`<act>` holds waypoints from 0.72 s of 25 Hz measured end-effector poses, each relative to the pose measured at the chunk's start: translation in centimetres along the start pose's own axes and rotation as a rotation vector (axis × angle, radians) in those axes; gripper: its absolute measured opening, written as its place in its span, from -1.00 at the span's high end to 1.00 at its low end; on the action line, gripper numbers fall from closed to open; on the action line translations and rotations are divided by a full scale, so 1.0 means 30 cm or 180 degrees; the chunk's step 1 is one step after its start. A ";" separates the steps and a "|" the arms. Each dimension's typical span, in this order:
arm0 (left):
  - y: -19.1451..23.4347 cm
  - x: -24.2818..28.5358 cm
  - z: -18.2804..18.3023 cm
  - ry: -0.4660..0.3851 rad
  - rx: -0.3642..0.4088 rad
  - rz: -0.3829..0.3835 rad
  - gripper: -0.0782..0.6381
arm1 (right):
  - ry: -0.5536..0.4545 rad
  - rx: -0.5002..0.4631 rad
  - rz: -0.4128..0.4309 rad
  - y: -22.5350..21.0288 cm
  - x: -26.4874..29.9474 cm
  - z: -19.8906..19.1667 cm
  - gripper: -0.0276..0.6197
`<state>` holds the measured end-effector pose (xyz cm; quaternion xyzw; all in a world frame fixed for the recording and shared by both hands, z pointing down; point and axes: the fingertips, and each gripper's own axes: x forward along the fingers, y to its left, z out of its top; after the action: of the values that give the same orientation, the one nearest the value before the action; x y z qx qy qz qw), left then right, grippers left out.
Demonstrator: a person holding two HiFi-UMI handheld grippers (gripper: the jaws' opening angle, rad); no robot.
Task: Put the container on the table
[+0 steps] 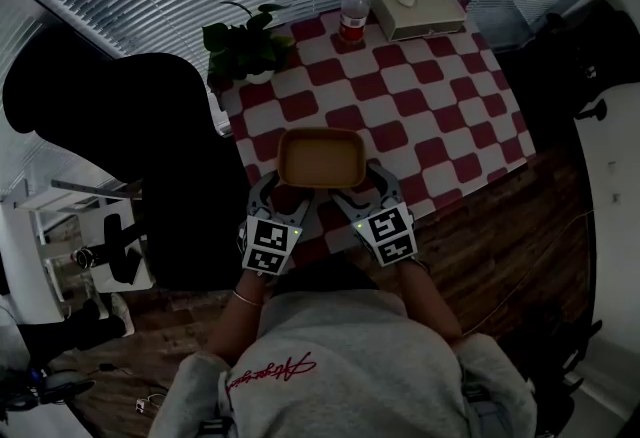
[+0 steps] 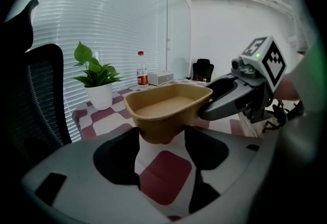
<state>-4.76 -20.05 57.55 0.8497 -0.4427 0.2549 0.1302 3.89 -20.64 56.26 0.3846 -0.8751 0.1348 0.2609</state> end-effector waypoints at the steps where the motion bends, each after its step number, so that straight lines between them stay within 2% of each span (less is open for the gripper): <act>1: 0.000 0.001 -0.004 0.0009 0.0006 -0.0002 -0.01 | 0.0010 0.0003 0.0000 0.001 0.001 -0.004 -0.10; 18: -0.005 0.027 -0.054 0.0173 0.0004 -0.0030 -0.01 | 0.0110 0.0008 0.0000 0.002 0.022 -0.035 -0.10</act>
<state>-4.76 -19.78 59.36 0.8447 -0.4348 0.2776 0.1428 3.84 -20.53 57.49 0.3825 -0.8703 0.1425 0.2755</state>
